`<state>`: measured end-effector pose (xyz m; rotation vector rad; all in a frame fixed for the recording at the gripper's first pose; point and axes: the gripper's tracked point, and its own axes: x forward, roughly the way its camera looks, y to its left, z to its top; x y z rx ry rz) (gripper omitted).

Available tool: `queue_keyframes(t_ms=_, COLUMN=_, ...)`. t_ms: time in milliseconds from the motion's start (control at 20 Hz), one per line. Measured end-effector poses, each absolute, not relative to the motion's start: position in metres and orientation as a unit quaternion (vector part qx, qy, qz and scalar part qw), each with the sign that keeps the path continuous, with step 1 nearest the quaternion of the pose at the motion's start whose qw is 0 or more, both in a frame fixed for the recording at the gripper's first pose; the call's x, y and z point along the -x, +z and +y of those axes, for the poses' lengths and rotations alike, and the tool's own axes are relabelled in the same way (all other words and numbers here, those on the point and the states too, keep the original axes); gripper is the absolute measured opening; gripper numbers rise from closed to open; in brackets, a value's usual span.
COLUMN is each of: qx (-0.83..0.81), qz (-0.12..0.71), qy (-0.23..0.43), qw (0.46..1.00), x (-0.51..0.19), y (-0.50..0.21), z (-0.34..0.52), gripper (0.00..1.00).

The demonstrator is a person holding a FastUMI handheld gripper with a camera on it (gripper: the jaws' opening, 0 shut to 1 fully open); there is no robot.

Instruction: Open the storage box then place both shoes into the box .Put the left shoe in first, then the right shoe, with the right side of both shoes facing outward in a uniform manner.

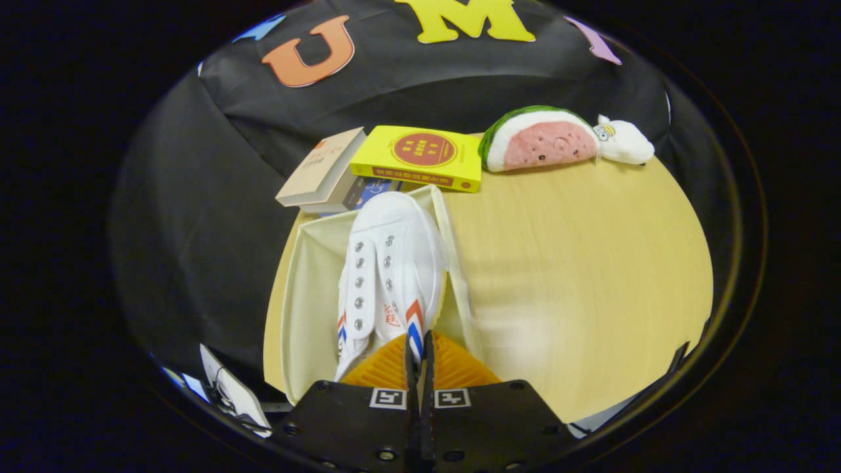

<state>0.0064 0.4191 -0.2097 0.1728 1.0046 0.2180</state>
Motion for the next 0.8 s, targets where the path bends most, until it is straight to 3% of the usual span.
queue_keyframes(t_ms=500, qx=-0.131, qz=0.49, qy=0.11, qw=0.855, x=0.0, y=-0.218, z=0.437, gripper=0.03)
queue_keyframes(t_ms=550, qx=-0.132, qz=0.484, qy=0.118, qw=0.857, x=0.002, y=-0.213, z=0.44, gripper=0.25)
queue_keyframes(t_ms=600, qx=-0.122, qz=0.474, qy=0.118, qw=0.864, x=-0.001, y=-0.211, z=0.437, gripper=0.34)
queue_keyframes(t_ms=750, qx=-0.108, qz=0.441, qy=0.129, qw=0.882, x=-0.002, y=-0.186, z=0.438, gripper=0.76)
queue_keyframes(t_ms=800, qx=-0.098, qz=0.427, qy=0.131, qw=0.889, x=-0.002, y=-0.177, z=0.436, gripper=0.79)
